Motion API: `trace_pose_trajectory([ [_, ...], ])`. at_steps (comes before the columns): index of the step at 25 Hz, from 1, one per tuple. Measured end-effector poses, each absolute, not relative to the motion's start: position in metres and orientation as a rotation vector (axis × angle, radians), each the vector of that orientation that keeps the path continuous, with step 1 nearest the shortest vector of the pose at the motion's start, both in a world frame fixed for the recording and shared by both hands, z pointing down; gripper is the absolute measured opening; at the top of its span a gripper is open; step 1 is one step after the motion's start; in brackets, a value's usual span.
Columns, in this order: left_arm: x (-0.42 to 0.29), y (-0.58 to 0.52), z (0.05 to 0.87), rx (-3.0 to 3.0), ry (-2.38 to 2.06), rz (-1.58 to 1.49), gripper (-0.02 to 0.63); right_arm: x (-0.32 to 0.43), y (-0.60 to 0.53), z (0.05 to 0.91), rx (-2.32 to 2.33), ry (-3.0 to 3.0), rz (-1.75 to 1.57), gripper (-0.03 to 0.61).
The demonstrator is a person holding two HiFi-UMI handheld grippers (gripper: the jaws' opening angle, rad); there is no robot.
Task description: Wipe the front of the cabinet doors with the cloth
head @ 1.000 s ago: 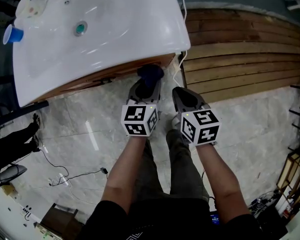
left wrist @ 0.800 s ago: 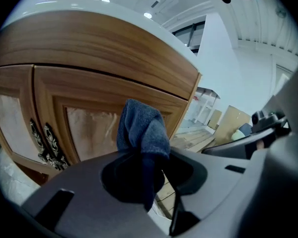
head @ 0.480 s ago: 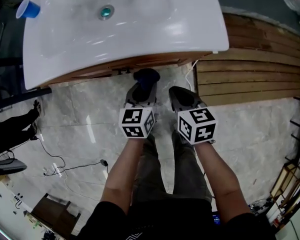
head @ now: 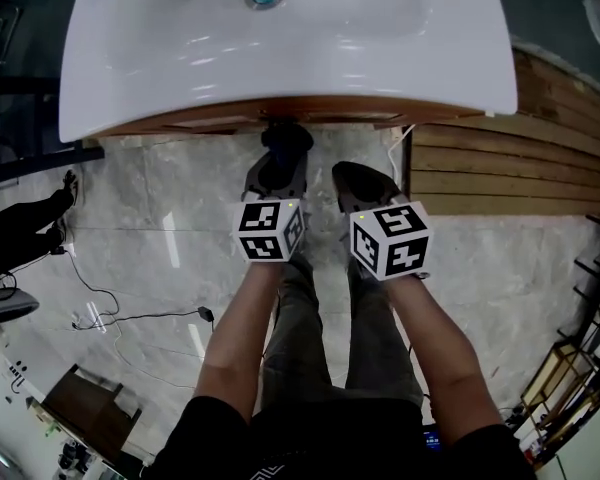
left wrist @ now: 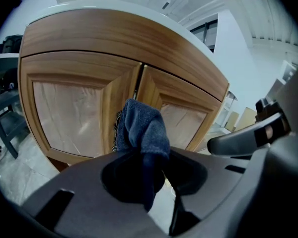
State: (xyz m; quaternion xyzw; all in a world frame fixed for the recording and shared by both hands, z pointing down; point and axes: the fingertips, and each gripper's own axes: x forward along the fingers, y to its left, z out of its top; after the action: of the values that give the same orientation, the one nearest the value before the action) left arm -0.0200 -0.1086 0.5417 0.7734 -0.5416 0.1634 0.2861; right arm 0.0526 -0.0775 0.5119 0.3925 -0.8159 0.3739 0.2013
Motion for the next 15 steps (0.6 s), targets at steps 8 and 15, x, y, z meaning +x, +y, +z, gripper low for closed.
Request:
trace_pose_trajectory([
  [8,-0.020,-0.125,0.547,2.048,-1.466,0.411,0.104,0.060,-0.072,0.521,1.097,-2.257,1.053,0.041],
  [15,0.005,-0.129,0.553,2.069,-1.424,0.419,0.104,0.086,-0.080,0.519,1.148,-2.253,1.063,0.041],
])
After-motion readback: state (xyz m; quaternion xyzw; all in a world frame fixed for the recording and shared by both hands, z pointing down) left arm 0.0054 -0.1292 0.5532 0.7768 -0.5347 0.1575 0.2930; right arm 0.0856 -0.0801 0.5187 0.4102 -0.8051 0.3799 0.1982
